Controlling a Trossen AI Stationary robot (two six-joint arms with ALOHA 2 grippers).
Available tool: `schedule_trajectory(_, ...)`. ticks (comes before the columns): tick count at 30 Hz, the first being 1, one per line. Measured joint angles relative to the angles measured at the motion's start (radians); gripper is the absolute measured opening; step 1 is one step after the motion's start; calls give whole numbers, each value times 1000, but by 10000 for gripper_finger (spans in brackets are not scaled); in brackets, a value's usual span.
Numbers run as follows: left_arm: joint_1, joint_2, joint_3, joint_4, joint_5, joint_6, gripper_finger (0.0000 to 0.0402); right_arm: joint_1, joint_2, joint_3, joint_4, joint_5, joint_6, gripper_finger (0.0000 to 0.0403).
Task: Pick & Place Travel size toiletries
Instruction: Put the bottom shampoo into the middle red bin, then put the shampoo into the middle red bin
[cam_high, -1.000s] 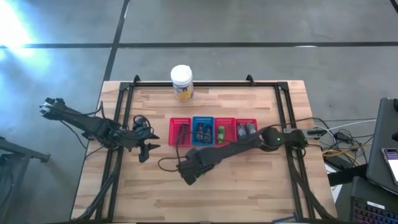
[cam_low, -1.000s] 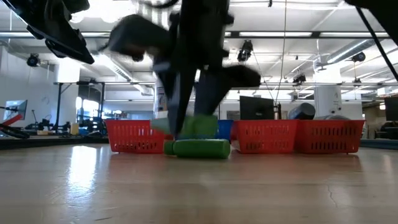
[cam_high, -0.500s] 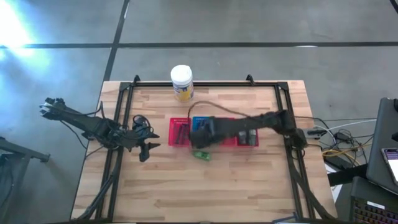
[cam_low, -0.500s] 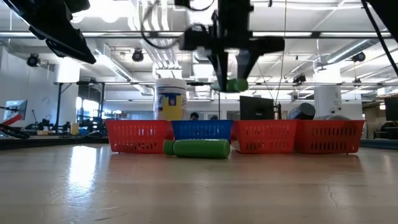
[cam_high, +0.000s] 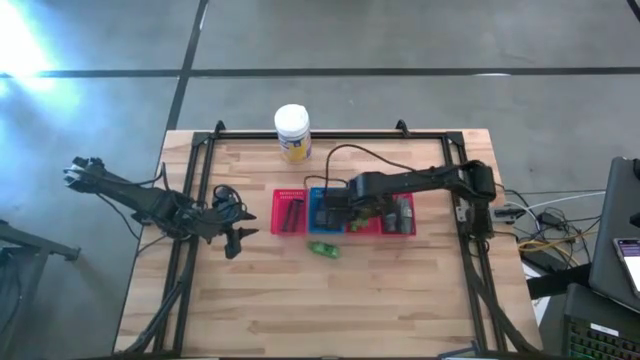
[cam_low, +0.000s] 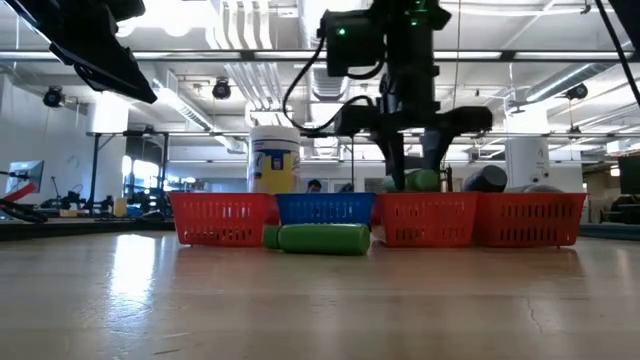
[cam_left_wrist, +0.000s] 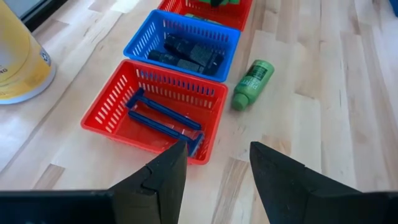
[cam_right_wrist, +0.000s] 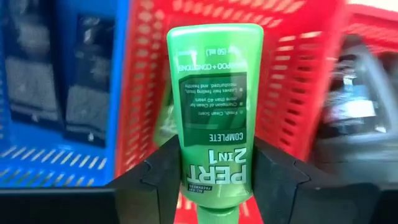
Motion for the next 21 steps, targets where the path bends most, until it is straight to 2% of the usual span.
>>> schedule_trajectory(4, 0, 0, 0, -1, -10, 0, 181, 2, -45, -59, -3, 51, 64, 184)
schedule_trajectory(12, 0, 1, 0, 0, -23, 1, 181, 6, -68, -83, -3, 57, 68, 243)
schedule_trajectory(17, 0, 1, 0, -1, -23, 2, 181, 80, -67, -5, 59, 124, -81, 273)
schedule_trajectory(21, 0, 1, 0, -1, -32, 2, 181, 161, -59, 34, 194, 84, -257, 286)
